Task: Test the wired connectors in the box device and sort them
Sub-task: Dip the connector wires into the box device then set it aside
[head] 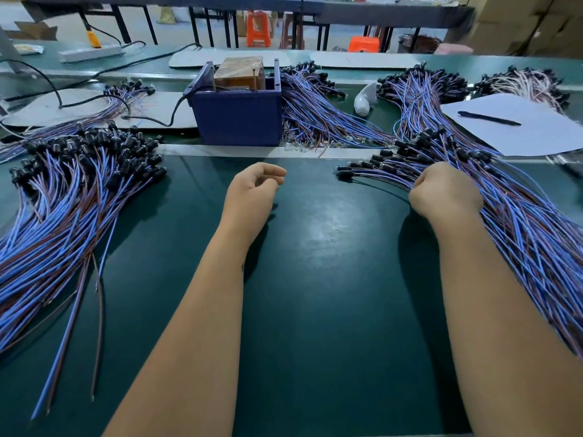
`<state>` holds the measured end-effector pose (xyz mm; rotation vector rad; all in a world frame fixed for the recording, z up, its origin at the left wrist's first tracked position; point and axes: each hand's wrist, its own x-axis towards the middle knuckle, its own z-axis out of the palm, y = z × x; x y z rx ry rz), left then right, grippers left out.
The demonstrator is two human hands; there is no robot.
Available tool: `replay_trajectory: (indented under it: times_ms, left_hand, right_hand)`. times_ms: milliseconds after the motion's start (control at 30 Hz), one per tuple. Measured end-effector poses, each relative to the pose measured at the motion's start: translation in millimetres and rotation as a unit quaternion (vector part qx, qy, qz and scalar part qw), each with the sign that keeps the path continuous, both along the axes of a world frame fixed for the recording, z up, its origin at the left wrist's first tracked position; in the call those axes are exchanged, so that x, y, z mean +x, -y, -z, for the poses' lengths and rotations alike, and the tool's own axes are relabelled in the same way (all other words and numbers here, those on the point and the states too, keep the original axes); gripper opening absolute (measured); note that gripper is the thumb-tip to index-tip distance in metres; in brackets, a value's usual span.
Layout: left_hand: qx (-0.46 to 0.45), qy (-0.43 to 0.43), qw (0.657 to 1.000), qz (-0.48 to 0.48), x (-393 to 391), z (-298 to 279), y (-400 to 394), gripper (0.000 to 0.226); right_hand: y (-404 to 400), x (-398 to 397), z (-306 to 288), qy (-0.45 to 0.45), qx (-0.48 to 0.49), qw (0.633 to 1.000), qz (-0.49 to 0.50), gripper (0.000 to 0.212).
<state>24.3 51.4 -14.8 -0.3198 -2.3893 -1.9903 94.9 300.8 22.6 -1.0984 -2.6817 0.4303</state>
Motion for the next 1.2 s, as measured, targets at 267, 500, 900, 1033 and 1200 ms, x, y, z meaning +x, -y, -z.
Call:
replay_trajectory:
  times_ms: [267, 500, 900, 1033, 1200]
  left_hand:
    - [-0.031, 0.009, 0.999, -0.002, 2, 4, -4, 0.031]
    - [-0.037, 0.007, 0.999, -0.003, 0, 3, -3, 0.031]
    - [-0.259, -0.037, 0.93, -0.259, -7, -8, 34, 0.026]
    - [-0.286, 0.032, 0.893, -0.345, -14, -9, 67, 0.037]
    - [-0.331, 0.069, 0.876, -0.345, -15, -6, 72, 0.037]
  right_hand:
    - [70, -28, 4, -0.044, 0.087, 0.992, -0.08, 0.036]
    - [149, -49, 31, -0.126, -0.098, 0.958, -0.238, 0.022]
    - [140, -45, 40, -0.15, -0.153, 0.939, -0.268, 0.021]
    - [139, -45, 41, -0.153, -0.156, 0.937, -0.273, 0.021]
    - [138, -47, 43, -0.153, -0.153, 0.938, -0.271, 0.021]
